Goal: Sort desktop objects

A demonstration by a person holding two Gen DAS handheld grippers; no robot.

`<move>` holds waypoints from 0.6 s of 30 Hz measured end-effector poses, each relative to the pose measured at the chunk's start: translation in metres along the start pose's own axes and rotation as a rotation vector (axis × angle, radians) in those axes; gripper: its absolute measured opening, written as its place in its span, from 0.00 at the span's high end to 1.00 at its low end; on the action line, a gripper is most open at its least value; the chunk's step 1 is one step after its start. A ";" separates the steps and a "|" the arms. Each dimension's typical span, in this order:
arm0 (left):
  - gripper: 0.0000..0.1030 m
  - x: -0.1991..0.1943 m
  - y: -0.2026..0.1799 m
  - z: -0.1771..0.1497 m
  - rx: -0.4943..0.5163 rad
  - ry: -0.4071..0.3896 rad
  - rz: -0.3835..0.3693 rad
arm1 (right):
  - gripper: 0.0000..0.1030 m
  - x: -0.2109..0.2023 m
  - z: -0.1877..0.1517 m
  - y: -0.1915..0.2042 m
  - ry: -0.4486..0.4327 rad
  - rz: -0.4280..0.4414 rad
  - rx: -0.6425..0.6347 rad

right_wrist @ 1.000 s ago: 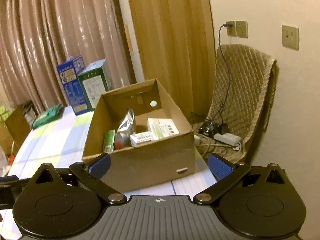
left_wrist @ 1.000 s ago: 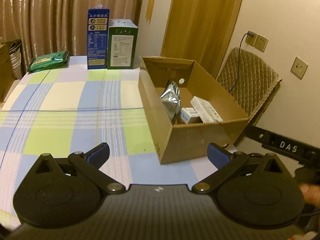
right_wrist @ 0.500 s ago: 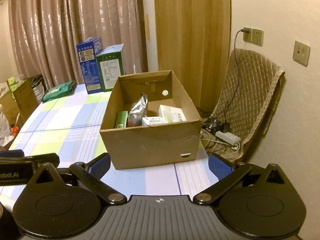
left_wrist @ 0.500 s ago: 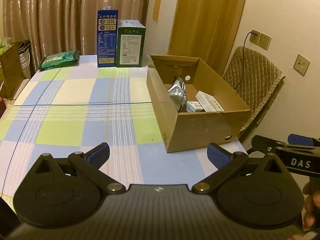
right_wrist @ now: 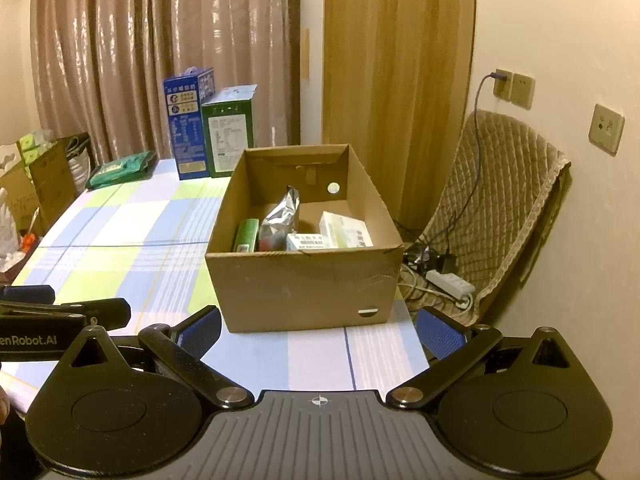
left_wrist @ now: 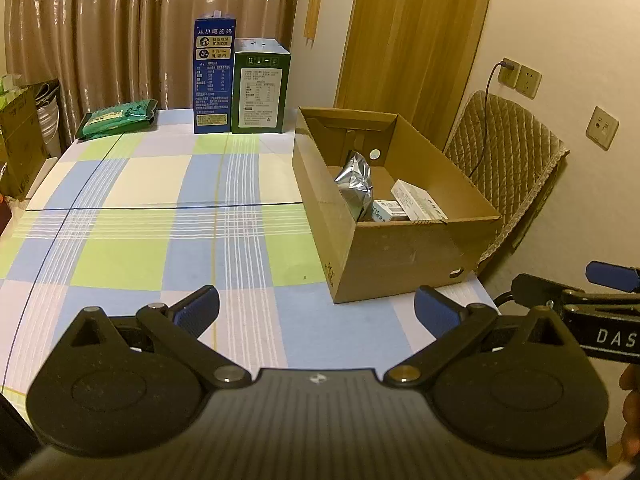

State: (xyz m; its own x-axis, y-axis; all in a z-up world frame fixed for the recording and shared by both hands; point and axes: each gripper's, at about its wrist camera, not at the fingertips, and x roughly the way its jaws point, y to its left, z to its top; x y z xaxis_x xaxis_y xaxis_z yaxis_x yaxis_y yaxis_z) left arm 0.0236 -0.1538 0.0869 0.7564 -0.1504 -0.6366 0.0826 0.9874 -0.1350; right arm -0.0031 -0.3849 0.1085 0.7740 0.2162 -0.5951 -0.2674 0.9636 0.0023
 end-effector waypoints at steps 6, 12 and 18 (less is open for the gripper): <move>0.01 0.000 -0.002 -0.001 0.003 0.001 0.001 | 0.02 0.001 -0.001 0.000 0.012 -0.004 -0.003; 0.01 0.000 -0.001 -0.002 -0.002 0.004 0.002 | 0.02 0.004 -0.002 0.003 0.031 -0.006 -0.013; 0.01 -0.001 -0.001 -0.003 0.000 -0.007 0.004 | 0.02 0.004 -0.003 0.006 0.037 -0.002 -0.022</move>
State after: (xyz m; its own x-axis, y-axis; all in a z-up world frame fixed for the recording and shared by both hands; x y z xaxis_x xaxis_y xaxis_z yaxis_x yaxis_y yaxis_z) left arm 0.0209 -0.1543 0.0858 0.7609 -0.1458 -0.6323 0.0794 0.9880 -0.1323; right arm -0.0029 -0.3789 0.1034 0.7525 0.2083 -0.6248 -0.2791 0.9601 -0.0160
